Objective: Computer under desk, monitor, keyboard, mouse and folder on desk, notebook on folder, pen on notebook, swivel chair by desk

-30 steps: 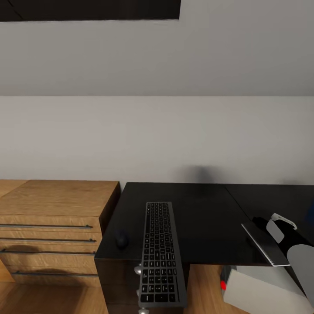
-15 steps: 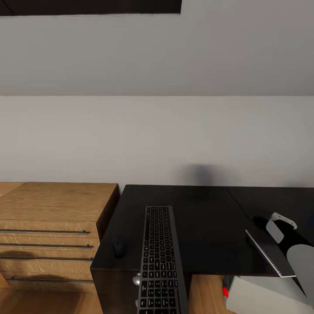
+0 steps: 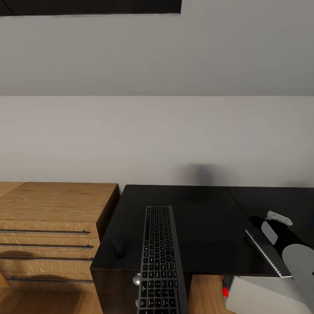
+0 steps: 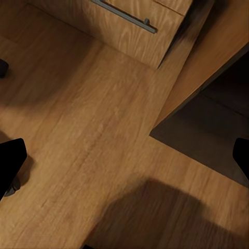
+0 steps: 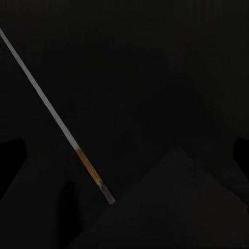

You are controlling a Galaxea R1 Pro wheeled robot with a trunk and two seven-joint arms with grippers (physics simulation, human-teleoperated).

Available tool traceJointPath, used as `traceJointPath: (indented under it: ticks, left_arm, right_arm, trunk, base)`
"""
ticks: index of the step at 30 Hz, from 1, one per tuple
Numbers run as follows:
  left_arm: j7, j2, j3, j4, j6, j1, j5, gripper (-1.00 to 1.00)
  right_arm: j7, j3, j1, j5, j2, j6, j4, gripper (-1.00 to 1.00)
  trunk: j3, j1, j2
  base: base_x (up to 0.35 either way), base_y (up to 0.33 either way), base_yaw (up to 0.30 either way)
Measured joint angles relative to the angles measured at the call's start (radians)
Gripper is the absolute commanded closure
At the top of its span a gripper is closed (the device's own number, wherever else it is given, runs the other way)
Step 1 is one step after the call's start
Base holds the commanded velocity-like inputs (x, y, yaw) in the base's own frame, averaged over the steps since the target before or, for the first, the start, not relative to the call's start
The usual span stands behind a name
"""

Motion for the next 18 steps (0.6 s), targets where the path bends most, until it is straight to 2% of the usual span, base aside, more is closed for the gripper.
traceJointPath:
  ticks: [6, 8, 9, 18]
  left_arm:
    - [0.0, 0.0, 0.0, 0.0, -0.001, 0.0, -0.001, -1.0]
    - [0.0, 0.0, 0.0, 0.0, -0.001, 0.0, -0.001, -1.0]
    - [0.001, 0.0, 0.0, 0.0, 0.0, 0.0, -0.001, -1.0]
    - [0.0, 0.0, 0.0, -0.001, -0.001, 0.0, -0.001, -1.0]
  right_arm:
    - [-0.007, 0.002, 0.0, 0.068, 0.022, -0.019, 0.001, -1.0]
    - [-0.013, 0.003, 0.0, 0.099, 0.032, -0.03, 0.002, -1.0]
    - [-0.024, 0.003, 0.0, 0.132, 0.044, -0.038, 0.003, -1.0]
    - [-0.067, 0.002, 0.0, 0.206, 0.065, -0.047, 0.005, -1.0]
  trunk:
    - [0.0, 0.0, 0.0]
    - [0.0, 0.0, 0.0]
    - [0.0, 0.0, 0.0]
    - [0.0, 0.0, 0.0]
  base:
    - [0.0, 0.0, 0.0]
    - [0.0, 0.0, 0.0]
    - [0.0, 0.0, 0.0]
    - [0.0, 0.0, 0.0]
